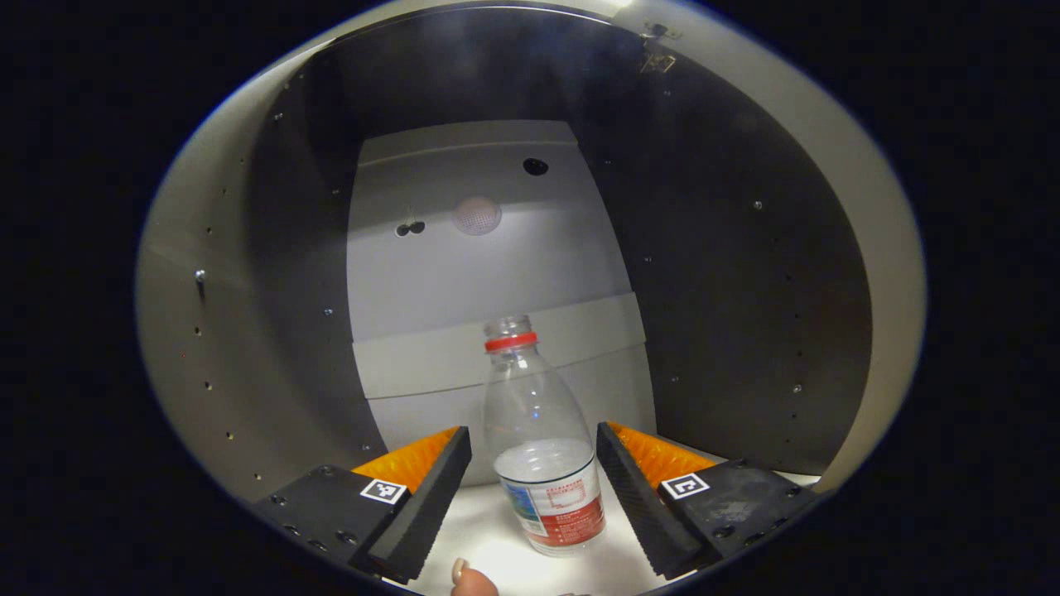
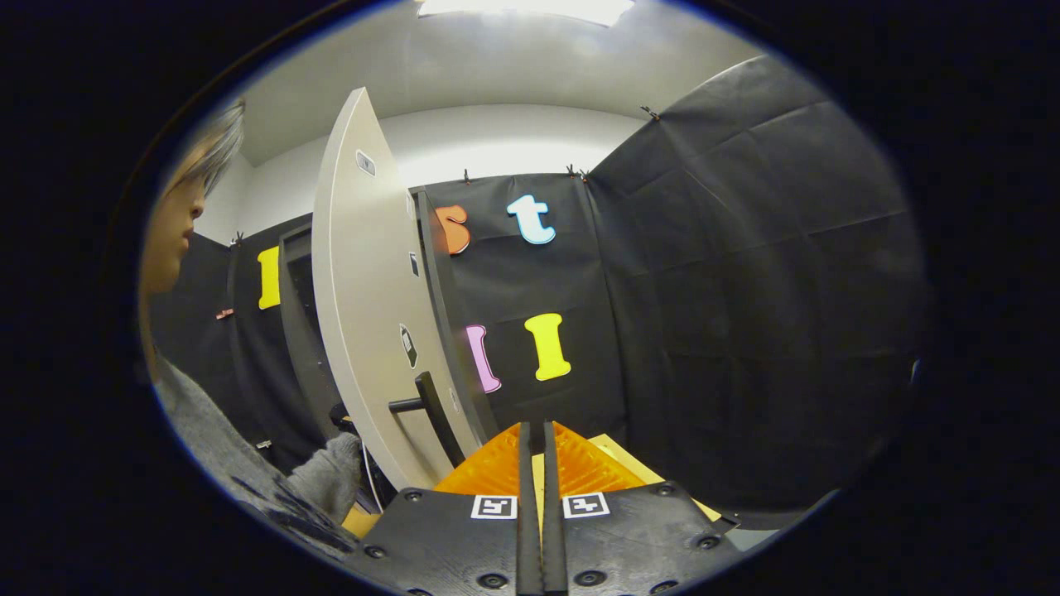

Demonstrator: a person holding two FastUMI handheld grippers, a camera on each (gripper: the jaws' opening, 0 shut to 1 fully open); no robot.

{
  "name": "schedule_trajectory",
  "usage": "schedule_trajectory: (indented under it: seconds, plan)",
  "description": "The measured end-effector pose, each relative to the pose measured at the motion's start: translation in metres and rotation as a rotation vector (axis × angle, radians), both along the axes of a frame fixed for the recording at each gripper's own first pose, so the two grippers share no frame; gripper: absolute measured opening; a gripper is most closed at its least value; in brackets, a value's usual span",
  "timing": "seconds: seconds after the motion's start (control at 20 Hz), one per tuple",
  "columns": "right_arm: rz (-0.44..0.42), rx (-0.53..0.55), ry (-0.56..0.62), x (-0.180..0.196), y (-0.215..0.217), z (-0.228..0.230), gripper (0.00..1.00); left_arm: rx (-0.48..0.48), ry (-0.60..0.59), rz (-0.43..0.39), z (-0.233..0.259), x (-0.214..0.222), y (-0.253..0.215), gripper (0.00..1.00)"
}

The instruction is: Open the cabinet door with the right hand, grasp the bottle in the cabinet with the left hand and place it on the coaster, then close the cabinet door with the right hand.

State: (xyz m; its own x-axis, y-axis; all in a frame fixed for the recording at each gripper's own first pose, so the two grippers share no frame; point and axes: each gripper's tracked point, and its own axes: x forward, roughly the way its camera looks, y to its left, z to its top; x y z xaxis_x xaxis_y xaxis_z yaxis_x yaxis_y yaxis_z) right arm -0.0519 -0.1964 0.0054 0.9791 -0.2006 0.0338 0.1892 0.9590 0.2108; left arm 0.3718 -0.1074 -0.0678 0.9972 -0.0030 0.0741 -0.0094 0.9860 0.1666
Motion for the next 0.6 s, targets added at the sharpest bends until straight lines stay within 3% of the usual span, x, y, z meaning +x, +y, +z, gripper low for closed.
schedule_trajectory:
  seconds: [0.2,0.25,0.4,0.6]
  plan:
    - [-0.022,0.003,0.023,0.005,-0.004,0.0,0.06,-0.011,0.044,0.004,-0.016,0.024,0.003,0.99]
    - [-0.027,0.005,0.025,0.004,-0.004,0.001,0.06,-0.03,0.064,-0.03,-0.021,0.03,-0.003,0.99]
    - [-0.044,0.004,0.036,0.003,-0.005,-0.001,0.06,-0.057,0.083,-0.082,-0.021,0.027,-0.012,0.82]
    - [-0.04,-0.008,0.028,0.001,0.006,0.002,0.06,-0.065,0.075,-0.151,-0.014,0.005,-0.024,0.8]
